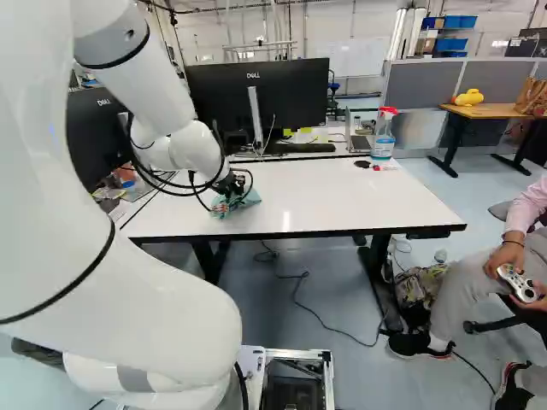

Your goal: Clean the table with the green towel

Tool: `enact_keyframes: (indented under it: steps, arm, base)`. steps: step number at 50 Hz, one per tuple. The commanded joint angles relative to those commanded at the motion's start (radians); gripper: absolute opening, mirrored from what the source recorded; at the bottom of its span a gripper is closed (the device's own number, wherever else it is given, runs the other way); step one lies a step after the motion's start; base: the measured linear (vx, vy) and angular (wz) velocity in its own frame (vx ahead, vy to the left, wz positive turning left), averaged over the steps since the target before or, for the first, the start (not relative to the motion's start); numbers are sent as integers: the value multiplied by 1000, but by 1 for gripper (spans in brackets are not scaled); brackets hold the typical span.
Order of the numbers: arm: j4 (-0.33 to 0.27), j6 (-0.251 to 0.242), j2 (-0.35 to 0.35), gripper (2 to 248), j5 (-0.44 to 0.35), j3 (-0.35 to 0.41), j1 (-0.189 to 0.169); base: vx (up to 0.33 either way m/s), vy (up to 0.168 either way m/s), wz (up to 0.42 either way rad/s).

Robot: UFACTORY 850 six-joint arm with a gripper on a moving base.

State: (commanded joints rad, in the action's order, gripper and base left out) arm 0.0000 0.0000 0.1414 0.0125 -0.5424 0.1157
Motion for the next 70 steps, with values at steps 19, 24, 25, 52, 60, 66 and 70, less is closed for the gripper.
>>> enact_keyframes:
  steps: [19, 24, 25, 52, 60, 66, 70]
  arm:
    - [0, 0, -15, 42, 0, -46, -23]
    - [0, 0, -25, 42, 0, -69, -33]
    - [0, 0, -27, 42, 0, -73, -35]
    - [0, 0, -110, 42, 0, -180, -109]
    - [0, 0, -142, 42, 0, -212, -131]
    - [0, 0, -169, 42, 0, -240, -145]
    - [0, 0, -188, 42, 0, -259, -154]
  base:
    - [0, 0, 0]
    - [0, 0, 0]
    - [0, 0, 0]
    - [0, 0, 0]
    - [0, 0, 0]
    - [0, 0, 0]
    - [0, 0, 0]
